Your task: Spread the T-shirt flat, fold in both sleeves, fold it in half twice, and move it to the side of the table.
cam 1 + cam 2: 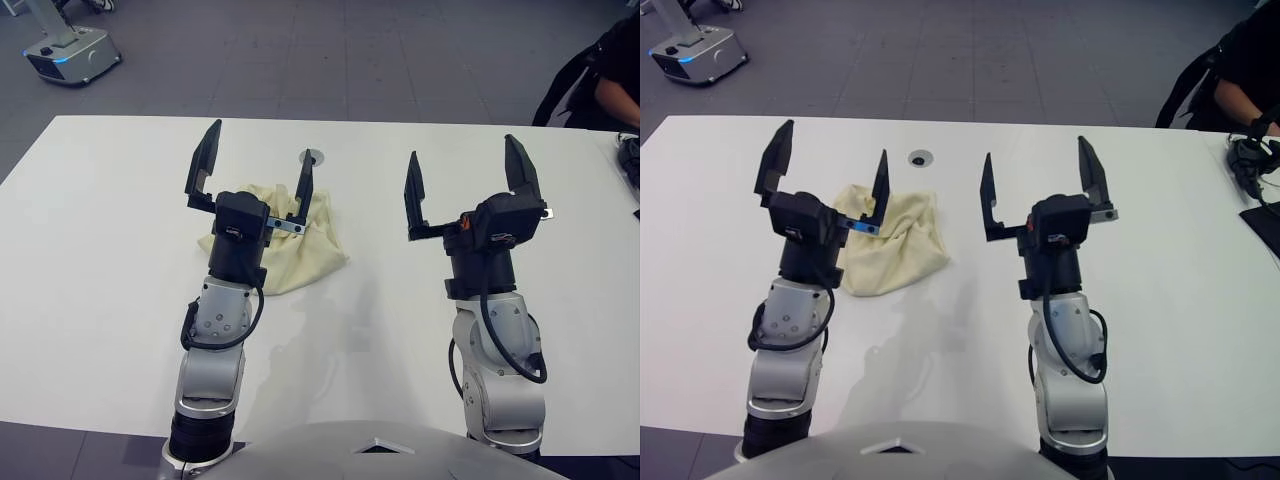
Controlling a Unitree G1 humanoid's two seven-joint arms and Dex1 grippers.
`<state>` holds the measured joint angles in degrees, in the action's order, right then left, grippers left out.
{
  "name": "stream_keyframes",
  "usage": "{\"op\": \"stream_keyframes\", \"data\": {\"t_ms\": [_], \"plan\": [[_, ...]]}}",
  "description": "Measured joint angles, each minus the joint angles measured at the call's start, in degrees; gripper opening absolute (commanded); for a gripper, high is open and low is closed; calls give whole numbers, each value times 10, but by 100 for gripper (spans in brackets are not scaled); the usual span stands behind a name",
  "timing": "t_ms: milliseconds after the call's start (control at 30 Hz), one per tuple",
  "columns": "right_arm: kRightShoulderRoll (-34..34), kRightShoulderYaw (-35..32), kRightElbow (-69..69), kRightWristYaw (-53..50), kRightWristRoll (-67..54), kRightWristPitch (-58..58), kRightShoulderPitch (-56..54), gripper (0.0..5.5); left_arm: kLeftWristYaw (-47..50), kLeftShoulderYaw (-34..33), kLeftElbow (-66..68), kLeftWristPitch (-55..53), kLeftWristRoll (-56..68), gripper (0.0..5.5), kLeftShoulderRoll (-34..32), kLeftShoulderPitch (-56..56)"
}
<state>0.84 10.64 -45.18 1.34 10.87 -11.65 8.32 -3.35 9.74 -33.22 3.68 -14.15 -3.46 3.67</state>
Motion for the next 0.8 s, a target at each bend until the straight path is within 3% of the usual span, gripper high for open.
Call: {"op": "stream_keyframes", "data": {"t_ms": [800], "plan": [[-1, 11, -26, 0, 12, -16, 7, 538, -9, 3, -10, -13, 6, 540, -1, -1]]}}
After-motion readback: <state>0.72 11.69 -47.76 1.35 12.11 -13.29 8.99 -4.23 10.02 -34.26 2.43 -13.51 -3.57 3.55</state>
